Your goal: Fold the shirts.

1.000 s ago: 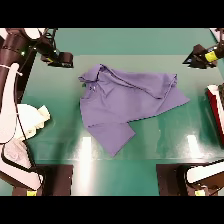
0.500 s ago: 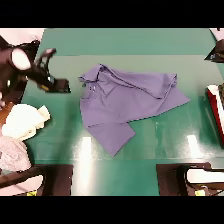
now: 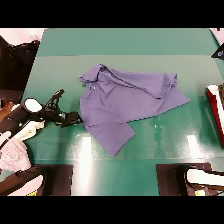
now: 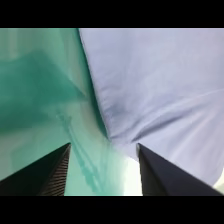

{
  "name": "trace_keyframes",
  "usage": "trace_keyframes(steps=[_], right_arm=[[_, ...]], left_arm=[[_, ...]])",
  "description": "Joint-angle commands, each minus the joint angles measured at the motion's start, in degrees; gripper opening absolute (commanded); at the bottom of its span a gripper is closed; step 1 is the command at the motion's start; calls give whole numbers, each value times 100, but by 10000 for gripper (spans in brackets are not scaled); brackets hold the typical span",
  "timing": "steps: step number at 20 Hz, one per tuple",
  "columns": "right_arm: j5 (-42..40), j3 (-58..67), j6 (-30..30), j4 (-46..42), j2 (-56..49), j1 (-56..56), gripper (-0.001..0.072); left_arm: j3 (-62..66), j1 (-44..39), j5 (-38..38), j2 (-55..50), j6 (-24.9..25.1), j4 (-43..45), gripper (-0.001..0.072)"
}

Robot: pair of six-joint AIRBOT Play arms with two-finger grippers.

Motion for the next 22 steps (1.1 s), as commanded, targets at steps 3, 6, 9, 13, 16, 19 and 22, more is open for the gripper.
trace_keyframes(steps=[3,6,9,13,16,19,22], right_arm=[[59,-2,2,-2,20,-2,360],[118,0,0,-2,20,-2,360],[168,-2,-2,-4,20,-2,360],[221,-610,-92,-7,188,-7,360],[-81,-1958,-251,7,525,-208,360],[-498,-3386,-358,151,704,-667,360],[-866,-4404,-739,1106,518,-1198,360]], left_arm=[[-313,-634,669,-85,201,-315,485],[-313,-922,918,-227,11,-319,484],[-306,-942,946,-219,-46,-382,242],[66,-732,706,-33,46,-203,24],[538,-111,487,501,46,264,24],[997,400,-181,831,44,1132,24],[1095,564,-542,861,66,1298,24]])
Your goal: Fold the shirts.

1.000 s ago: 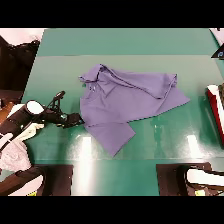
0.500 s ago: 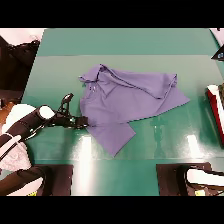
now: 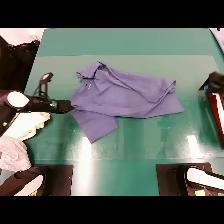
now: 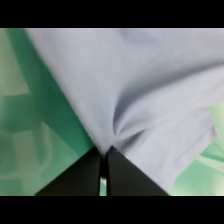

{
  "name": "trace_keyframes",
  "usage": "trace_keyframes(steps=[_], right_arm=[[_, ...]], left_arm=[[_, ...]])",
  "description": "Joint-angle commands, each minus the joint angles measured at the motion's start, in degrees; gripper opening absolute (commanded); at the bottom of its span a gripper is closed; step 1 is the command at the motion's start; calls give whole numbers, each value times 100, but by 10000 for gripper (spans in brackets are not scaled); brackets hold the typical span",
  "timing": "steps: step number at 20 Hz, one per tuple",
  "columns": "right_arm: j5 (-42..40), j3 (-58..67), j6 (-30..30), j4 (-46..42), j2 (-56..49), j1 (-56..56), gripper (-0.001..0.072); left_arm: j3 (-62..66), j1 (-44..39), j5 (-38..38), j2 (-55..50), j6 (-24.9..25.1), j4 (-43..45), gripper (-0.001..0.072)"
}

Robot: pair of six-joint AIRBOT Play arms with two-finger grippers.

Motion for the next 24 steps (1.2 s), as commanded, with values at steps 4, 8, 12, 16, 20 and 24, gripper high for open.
trace_keyframes(steps=[4,8,12,16,20,24], right_arm=[[-627,-1716,-885,1062,-605,-553,360],[-1097,-2070,-1224,1067,-1062,-553,360],[-1196,-2087,-1281,1102,-1270,-527,360],[-1322,-2087,-1342,1093,-1294,-236,357],[-1322,-2085,-1386,1104,-1287,17,48],[-1335,-2026,-1410,1530,-752,28,17]], left_arm=[[192,243,-590,129,13,409,25],[192,243,-817,129,-33,389,25],[192,243,-872,129,-37,341,25],[192,243,-874,129,-48,319,25],[192,243,-898,129,-48,238,25],[542,243,-955,129,-37,33,24]])
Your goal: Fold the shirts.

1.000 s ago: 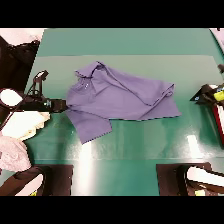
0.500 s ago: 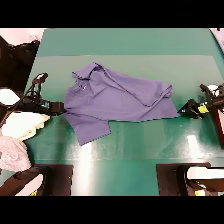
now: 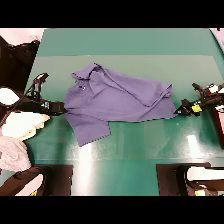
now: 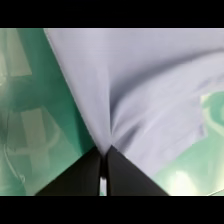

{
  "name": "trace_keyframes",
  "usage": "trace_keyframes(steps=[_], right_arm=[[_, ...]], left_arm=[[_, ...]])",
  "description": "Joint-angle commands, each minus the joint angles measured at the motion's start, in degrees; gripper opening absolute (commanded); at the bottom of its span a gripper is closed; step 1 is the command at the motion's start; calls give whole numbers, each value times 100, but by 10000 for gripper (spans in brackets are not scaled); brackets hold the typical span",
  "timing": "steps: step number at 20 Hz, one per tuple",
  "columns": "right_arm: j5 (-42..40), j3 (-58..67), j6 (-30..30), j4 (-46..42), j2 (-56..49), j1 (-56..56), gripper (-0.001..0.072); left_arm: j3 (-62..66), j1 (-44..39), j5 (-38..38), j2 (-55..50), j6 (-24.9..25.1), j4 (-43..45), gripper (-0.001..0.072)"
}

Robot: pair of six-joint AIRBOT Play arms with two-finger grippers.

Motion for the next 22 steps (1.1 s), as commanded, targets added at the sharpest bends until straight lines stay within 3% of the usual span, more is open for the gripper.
trace_keyframes(steps=[1,7,13,16,20,22], right_arm=[[-68,186,-42,597,570,50,16],[-953,2216,-55,2610,2199,52,16],[-1762,4413,-52,2581,3543,-278,16],[-1565,5073,92,2509,3956,-1016,15],[-831,5886,1333,1226,3989,-1998,15],[-352,6161,1655,944,3768,-2129,14]], left_arm=[[544,2,-48,4,11,-125,24],[4172,2,-83,4,66,-96,24],[7853,2,46,20,212,-9,24],[8091,2,367,385,208,-28,24],[8056,2,376,546,205,-299,23],[8013,2,264,514,192,-348,23]])
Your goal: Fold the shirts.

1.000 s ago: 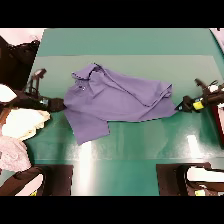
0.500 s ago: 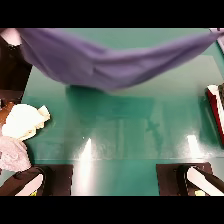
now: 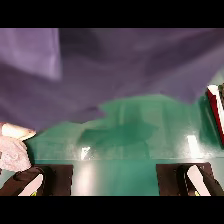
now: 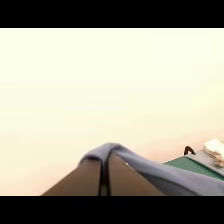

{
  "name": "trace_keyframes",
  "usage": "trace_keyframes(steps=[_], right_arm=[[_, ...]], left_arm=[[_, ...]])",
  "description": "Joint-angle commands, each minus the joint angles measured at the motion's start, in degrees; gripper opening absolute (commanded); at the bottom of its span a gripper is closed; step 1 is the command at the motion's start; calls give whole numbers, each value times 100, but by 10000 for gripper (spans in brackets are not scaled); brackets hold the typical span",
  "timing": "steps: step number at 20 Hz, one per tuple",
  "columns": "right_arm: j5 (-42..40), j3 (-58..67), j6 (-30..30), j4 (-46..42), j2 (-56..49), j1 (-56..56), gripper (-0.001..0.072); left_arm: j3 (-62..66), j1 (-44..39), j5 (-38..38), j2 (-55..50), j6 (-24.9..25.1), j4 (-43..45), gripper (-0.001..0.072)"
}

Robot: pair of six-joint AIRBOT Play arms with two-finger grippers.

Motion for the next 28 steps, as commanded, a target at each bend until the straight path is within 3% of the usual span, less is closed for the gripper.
trace_keyframes(steps=[1,7,12,18,24,28], right_arm=[[905,566,822,-671,-284,-396,14],[2444,-249,1362,-863,-1569,79,13],[2896,-1335,1360,-3213,-2806,2000,13],[1307,-1971,1353,-3528,-4216,2970,13],[44,-1971,1401,-3526,-4815,3167,14],[46,-1539,1397,-3521,-4811,3213,14]], left_arm=[[-107,2,-76,42,-7,-138,23],[-2505,2,-203,-428,-55,144,23],[-2920,2,-560,-2096,-63,105,24],[-2918,2,-334,-3624,492,149,24],[-2918,2,1139,-4083,595,885,23],[-2918,260,1482,-4096,588,1051,23]])
